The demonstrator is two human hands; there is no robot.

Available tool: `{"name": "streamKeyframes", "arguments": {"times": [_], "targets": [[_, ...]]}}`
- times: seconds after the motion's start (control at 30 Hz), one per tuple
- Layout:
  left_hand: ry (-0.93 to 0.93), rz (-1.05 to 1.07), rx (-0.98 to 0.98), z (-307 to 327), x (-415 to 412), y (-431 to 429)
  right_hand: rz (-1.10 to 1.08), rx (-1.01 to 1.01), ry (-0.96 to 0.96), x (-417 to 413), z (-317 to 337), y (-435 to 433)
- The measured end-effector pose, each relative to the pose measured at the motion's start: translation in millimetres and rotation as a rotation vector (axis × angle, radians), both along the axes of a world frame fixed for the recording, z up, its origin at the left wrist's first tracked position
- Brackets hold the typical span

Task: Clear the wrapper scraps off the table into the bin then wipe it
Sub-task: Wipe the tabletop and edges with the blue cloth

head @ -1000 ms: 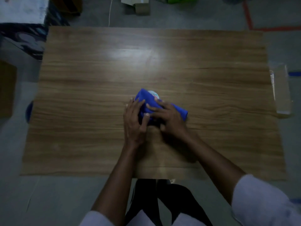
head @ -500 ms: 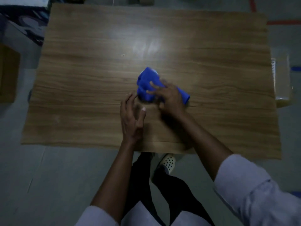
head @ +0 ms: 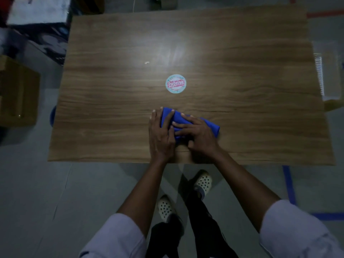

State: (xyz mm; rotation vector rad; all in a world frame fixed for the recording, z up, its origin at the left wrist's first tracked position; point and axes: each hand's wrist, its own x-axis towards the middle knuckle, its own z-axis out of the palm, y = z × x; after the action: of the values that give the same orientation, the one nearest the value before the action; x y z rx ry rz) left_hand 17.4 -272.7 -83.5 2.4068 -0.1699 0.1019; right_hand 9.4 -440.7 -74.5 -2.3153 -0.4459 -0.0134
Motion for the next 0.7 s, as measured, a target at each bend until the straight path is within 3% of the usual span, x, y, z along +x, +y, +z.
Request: {"name": "streamKeyframes", "arguments": {"times": [0.2, 0.37, 0.43, 0.5, 0.57, 0.63, 0.7], "targets": [[0.000, 0.015, -0.011, -3.5, -25.7, 0.2, -0.060, -0.043, -0.012, -35.6, -1.9, 13.7], [0.063, -0.024, -0.027, -0.2, -98.9, 17.8, -0.009, -0.032, 0.130, -95.3, 4.8, 22.5], [0.076, -0.052, -0.066, 3.5, -117.0, 28.8, 0.004, 0.039, 0.210, -113.4, 11.9, 20.2], [0.070, 0.003, -0.120, 8.3, -121.9, 40.5, -0.115, 0.196, 0.317, -123.0, 25.3, 14.9], [0.050, 0.104, -0.144, 12.0, -116.9, 54.6, -0.361, 0.319, 0.251, -123.2, 39.9, 12.3], [0.028, 0.146, -0.137, 12.8, -104.2, 66.7, -0.537, 0.282, 0.060, -115.8, 52.1, 15.5], [-0.017, 0.149, -0.102, 11.3, -87.9, 77.6, -0.466, 0.134, 0.081, -104.6, 59.6, 27.9]]}}
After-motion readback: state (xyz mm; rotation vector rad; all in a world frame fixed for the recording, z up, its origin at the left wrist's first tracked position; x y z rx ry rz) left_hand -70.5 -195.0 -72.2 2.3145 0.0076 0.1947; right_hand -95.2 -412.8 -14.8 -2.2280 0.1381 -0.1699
